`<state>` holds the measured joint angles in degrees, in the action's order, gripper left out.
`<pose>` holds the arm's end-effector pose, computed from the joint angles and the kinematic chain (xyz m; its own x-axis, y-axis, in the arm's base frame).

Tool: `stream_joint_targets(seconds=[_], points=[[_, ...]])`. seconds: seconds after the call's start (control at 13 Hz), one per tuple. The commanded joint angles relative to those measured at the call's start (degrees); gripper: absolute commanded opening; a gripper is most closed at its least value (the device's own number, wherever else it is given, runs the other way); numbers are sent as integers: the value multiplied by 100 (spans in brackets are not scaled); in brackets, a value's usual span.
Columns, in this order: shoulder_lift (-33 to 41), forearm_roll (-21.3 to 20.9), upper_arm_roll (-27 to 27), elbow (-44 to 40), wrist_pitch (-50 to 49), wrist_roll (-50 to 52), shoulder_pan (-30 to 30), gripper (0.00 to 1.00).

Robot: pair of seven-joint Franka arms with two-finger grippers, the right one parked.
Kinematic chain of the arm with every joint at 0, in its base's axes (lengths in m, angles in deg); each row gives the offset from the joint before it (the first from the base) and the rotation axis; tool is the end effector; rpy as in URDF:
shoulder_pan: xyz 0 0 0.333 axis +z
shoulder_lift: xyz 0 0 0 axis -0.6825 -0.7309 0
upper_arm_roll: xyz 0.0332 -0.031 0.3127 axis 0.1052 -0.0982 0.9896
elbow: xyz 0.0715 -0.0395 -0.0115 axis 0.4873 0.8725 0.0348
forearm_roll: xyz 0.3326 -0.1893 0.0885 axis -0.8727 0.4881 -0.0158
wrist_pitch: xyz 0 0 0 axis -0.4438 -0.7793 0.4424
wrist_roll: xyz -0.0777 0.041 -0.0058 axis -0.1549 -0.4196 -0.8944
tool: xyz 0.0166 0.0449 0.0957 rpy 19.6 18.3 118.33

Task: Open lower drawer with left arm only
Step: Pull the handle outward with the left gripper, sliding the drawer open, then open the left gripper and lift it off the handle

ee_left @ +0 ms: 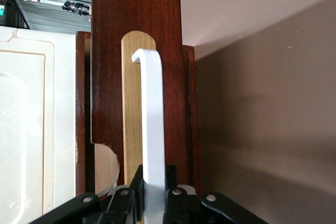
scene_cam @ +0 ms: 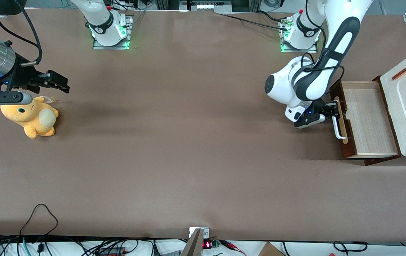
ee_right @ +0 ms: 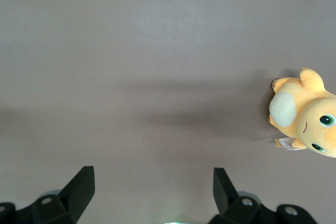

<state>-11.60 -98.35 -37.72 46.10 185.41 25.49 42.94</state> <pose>0.4856 -0.1229 0.2238 0.9873 -0.1459 0.0634 -0.0078 -0.4426 -0.8967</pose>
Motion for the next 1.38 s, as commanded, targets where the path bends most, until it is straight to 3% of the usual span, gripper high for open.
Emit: stream_joint_targets(seconds=[0.0, 0.08, 0.15, 0.31, 0.38, 0.62, 0.92, 1.31], points=[[124, 215, -62, -34, -94, -190, 18, 4], [133, 215, -62, -25, -120, -190, 18, 28], [194, 215, -62, -34, -155, -216, 35, 99], [265, 346, -71, -103, -147, -383, 44, 100], [317, 738, -62, -322, -138, -392, 44, 100], [615, 2529, -62, -1392, -120, -751, 71, 100], [1125, 3807, 95, -2430, -366, -2128, 97, 100], [1539, 6275, 1499, -3565, -709, -4450, 132, 100]])
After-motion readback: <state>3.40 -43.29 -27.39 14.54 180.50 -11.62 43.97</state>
